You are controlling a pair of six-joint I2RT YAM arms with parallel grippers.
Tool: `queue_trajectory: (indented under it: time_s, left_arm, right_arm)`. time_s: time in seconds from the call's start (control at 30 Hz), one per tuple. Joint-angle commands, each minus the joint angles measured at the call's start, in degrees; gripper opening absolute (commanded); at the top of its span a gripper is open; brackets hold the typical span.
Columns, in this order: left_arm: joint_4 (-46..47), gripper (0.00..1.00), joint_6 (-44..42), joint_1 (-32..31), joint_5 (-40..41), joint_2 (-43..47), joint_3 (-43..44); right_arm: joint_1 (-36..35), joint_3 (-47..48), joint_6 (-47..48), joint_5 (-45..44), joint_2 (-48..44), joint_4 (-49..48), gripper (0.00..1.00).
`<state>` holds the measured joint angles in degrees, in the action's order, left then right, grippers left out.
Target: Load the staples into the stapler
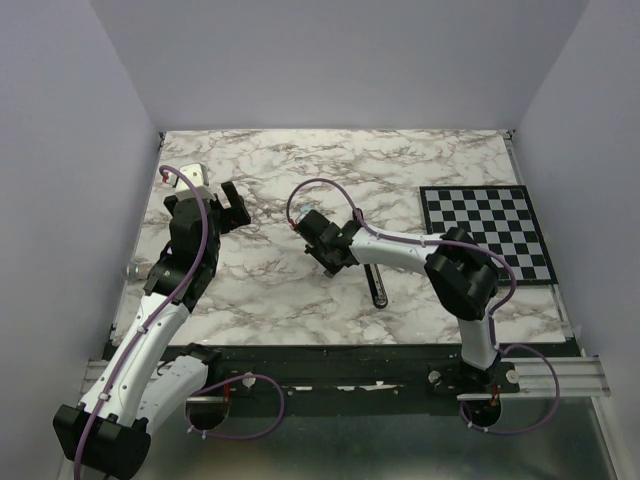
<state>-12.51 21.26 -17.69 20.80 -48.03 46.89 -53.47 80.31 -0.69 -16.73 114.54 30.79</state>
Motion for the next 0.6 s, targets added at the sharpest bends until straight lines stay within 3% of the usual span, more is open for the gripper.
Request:
queue_trajectory:
  time_s: [0.0, 0.23, 0.57]
  left_arm:
    - [1.0, 0.99, 0.4, 0.4, -1.0, 0.5, 0.0]
    - [1.3, 0.99, 0.3, 0.4, -1.3, 0.6, 0.0]
    - [1.5, 0.99, 0.2, 0.4, -1.5, 0.8, -0.3]
  right_arm:
    - [0.7, -0.4, -1.9, 4.6, 2.6, 2.9, 0.28]
    - [0.7, -0.7, -2.6, 7.0, 0.2, 2.2, 0.21]
    - [0.8, -1.1, -3.9, 10.6, -5.9, 0.6, 0.21]
